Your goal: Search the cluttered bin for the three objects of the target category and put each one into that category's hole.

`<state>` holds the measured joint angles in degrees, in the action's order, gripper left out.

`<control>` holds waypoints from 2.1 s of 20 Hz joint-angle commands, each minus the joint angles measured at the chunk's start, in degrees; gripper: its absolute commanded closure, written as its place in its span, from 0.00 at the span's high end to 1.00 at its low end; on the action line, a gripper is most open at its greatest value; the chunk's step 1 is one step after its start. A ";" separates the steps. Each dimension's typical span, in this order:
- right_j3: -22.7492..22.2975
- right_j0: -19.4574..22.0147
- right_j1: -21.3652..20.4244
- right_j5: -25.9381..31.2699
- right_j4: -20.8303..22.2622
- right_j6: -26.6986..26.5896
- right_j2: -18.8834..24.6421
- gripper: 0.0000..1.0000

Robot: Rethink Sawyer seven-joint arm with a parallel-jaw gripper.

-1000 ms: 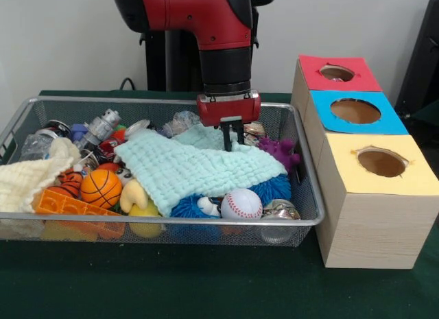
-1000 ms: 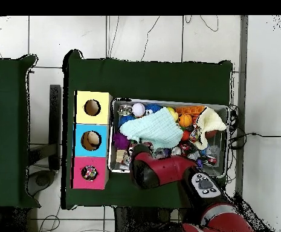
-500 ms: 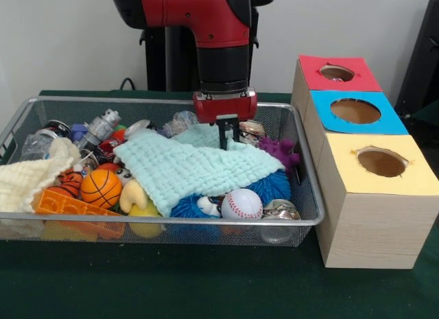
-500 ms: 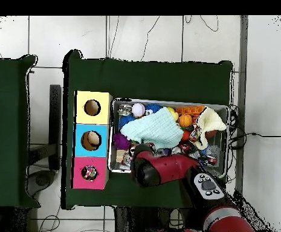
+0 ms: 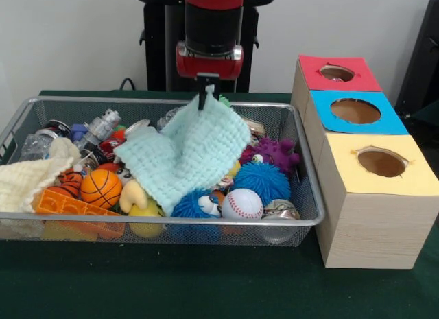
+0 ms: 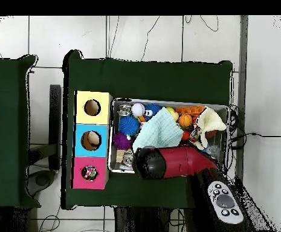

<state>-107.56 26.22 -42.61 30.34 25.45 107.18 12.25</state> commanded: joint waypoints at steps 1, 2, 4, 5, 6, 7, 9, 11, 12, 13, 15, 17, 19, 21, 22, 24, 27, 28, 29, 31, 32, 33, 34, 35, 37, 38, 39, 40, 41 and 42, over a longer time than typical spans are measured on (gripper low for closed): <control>1.38 2.41 -9.35 11.52 -3.04 -8.57 5.96 0.00; 1.52 2.43 -9.75 12.36 -2.95 -8.48 6.10 0.00; 1.89 2.50 -10.50 14.22 -2.84 -8.36 6.34 0.00; 1.85 2.46 -11.16 15.27 -2.91 -8.40 6.35 0.00; 1.80 2.42 -11.82 16.32 -2.98 -8.45 6.35 0.00; 0.87 2.61 -12.94 16.80 -3.14 -8.67 6.36 0.00; 0.68 2.61 -14.06 18.60 -3.49 -8.79 6.25 0.00; 0.63 2.66 -15.07 20.32 -3.81 -9.06 6.08 0.00; 0.76 2.50 -15.48 20.93 -3.86 -9.11 6.03 0.00; 1.05 2.48 -15.67 21.53 -3.88 -9.26 6.01 0.00; 1.63 2.31 -16.57 23.51 -4.05 -9.62 5.89 0.00; 1.71 2.26 -18.20 26.01 -4.43 -10.19 5.59 0.00; 1.72 2.51 -19.56 27.76 -4.72 -10.84 5.52 0.00; 1.64 3.11 -20.79 29.09 -4.94 -11.81 5.56 0.00; 1.77 3.23 -21.50 30.17 -4.88 -12.35 5.51 0.00; 1.79 4.16 -22.89 32.03 -4.50 -13.94 5.25 0.00; 0.63 6.74 -25.09 33.86 -3.41 -17.94 5.13 0.00; 0.40 7.33 -25.90 34.31 -3.01 -19.37 5.02 0.00; 0.07 8.14 -26.49 34.00 -2.59 -20.43 5.14 0.00; -0.59 9.76 -27.68 33.37 -1.75 -22.55 5.38 0.00; -0.94 10.74 -27.96 31.92 -1.16 -23.53 5.78 0.00; -1.27 11.63 -28.19 30.52 -0.33 -24.37 5.93 0.00; -1.48 12.58 -28.21 29.06 0.42 -24.97 6.15 0.00; -1.70 13.53 -28.24 27.60 1.18 -25.58 6.37 0.00; -2.63 15.55 -28.18 24.90 2.18 -26.69 6.92 0.00; -3.38 16.61 -27.92 23.84 2.28 -27.05 7.30 0.00; -4.51 17.54 -27.82 22.39 2.18 -27.20 7.62 0.00; -5.63 18.47 -27.72 20.94 2.07 -27.36 7.94 0.00; -7.03 19.29 -27.96 19.50 1.91 -27.39 8.17 0.00; -7.54 19.92 -27.52 18.26 1.81 -27.20 8.68 0.00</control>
<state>-108.55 42.22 -69.96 56.06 24.55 100.93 15.37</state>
